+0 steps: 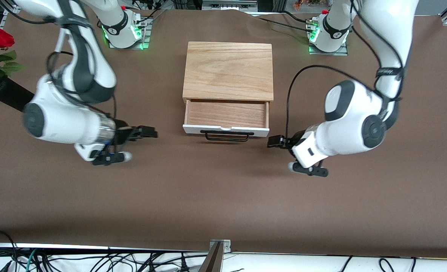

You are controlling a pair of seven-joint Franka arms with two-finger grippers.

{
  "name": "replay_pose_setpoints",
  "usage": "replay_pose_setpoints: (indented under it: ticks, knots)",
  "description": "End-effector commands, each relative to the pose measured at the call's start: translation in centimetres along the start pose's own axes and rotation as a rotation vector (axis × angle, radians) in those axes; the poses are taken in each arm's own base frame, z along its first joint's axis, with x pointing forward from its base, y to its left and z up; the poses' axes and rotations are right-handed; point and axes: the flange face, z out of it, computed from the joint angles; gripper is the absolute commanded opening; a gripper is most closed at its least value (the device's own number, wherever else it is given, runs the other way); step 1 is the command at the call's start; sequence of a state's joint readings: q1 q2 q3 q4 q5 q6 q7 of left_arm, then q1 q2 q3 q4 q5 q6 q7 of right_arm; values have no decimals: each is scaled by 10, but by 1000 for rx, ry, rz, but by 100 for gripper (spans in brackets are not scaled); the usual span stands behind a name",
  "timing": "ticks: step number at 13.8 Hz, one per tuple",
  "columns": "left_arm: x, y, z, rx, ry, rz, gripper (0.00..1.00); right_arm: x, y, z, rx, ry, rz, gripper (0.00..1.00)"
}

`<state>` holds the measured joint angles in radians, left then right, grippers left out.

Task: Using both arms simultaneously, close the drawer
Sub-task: 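Move both grippers toward the white drawer front from either side, then place both grippers against the drawer front beside the black handle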

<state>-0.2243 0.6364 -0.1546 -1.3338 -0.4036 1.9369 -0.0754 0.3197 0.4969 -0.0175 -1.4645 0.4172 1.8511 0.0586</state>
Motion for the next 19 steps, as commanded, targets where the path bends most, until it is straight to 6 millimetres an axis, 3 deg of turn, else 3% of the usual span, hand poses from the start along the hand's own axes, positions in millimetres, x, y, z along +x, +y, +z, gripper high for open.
replay_pose_setpoints:
  ticks: [1,4,5,7,12,15,17,19]
  knots:
    - [11,12,34,-84,0,41,100,6,-17,27,23,-12,-22,100]
    - [-1,31,78,-108,-69,45,100,8,-26,64,103,-72,1,100]
    - [-5,33,88,-103,-86,46,100,4,-37,77,100,-92,-14,100]
    - [-10,35,99,-99,-109,48,100,4,-41,94,95,-115,-17,100]
    - [-15,28,112,-92,-137,38,100,3,-59,117,85,-97,-37,100]
    - [-17,27,115,-90,-147,35,100,2,-62,118,85,-98,-38,100]
    - [-17,26,114,-90,-148,33,100,-2,-79,133,77,-92,-52,100]
    - [-20,27,114,-91,-169,35,100,-2,-82,144,73,-91,-53,100]
